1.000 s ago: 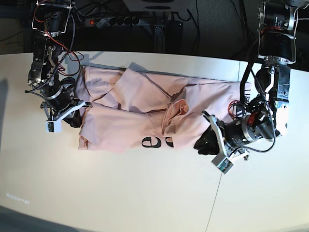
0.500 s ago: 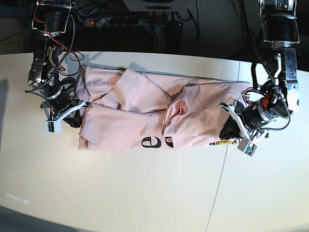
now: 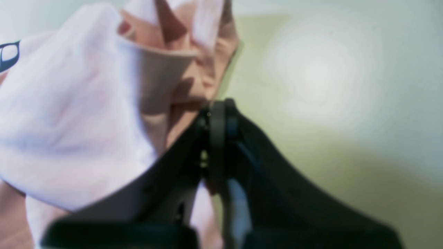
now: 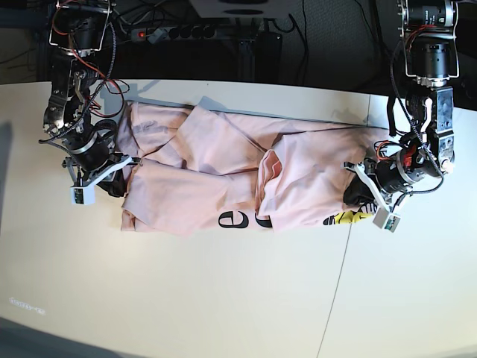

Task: Fold the T-shirt properly
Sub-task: 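Move right gripper to the strip's other end and grasp it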

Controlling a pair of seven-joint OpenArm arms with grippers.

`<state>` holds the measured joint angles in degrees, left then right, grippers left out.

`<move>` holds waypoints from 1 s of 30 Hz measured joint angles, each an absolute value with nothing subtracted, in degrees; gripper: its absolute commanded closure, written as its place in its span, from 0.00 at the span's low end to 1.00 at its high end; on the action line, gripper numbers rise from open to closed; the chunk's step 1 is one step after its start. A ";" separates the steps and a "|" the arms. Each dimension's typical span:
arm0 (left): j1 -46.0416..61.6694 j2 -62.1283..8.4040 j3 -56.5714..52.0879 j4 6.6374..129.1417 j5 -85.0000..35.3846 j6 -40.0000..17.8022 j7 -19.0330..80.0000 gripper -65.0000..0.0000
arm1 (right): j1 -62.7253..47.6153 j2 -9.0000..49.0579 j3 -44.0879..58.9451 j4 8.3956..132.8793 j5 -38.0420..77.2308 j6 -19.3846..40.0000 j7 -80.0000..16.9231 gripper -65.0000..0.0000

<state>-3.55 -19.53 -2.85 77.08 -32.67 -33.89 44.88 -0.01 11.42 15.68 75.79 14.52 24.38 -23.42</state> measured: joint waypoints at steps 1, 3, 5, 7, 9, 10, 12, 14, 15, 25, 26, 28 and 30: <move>-3.88 -19.53 -2.85 77.03 -33.98 -33.89 46.28 0.98 | -0.01 11.42 15.68 75.79 15.00 24.40 -23.44 1.00; -5.21 -19.55 -2.92 76.90 -38.87 -33.91 51.72 0.98 | -0.01 11.77 15.66 75.79 16.25 24.40 -23.77 1.00; -6.35 -19.55 -2.90 77.69 -45.15 -34.11 57.14 0.98 | -0.08 12.69 15.64 75.79 17.80 24.43 -24.10 1.00; -6.50 -19.53 -2.87 80.23 -49.76 -35.81 60.12 0.98 | -0.16 14.00 15.68 75.77 20.51 24.43 -25.47 1.00; -6.33 -19.53 -2.85 82.81 -51.83 -36.29 62.22 0.98 | -0.25 15.59 16.88 75.79 24.34 24.45 -27.81 1.00; -6.17 -19.53 -2.85 83.68 -52.49 -36.38 62.74 0.98 | -0.34 16.53 17.98 75.83 26.72 24.45 -29.02 1.00; -5.98 -19.55 -2.85 84.82 -52.58 -36.47 63.26 0.98 | -0.30 18.50 20.71 75.99 31.05 24.45 -32.38 1.00; -5.76 -19.55 -2.85 85.10 -52.62 -36.47 63.24 0.98 | 0.10 20.03 22.98 76.12 32.38 24.45 -36.07 1.00; -5.69 -19.53 -2.85 85.10 -52.66 -36.47 63.24 0.98 | 0.36 20.51 23.77 76.12 32.82 24.45 -37.69 1.00; -5.43 -19.53 -2.85 85.10 -52.60 -36.47 63.72 0.98 | 0.45 21.76 23.05 75.85 34.22 24.45 -42.39 0.48; -5.43 -19.55 -2.85 85.12 -52.58 -36.47 63.72 0.98 | 0.45 21.82 22.52 75.85 34.26 24.45 -43.46 0.47; -5.43 -19.55 -2.85 85.12 -51.68 -36.47 63.72 0.98 | 0.47 22.06 20.62 75.85 35.94 24.45 -44.23 0.47; -5.41 -19.55 -2.85 85.10 -51.44 -36.47 63.81 0.98 | 0.64 22.06 17.93 75.92 36.73 24.45 -44.21 0.47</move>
<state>-5.41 -19.55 -2.85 85.10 -51.44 -36.47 63.81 0.64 22.06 17.93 75.92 36.73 24.45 -44.21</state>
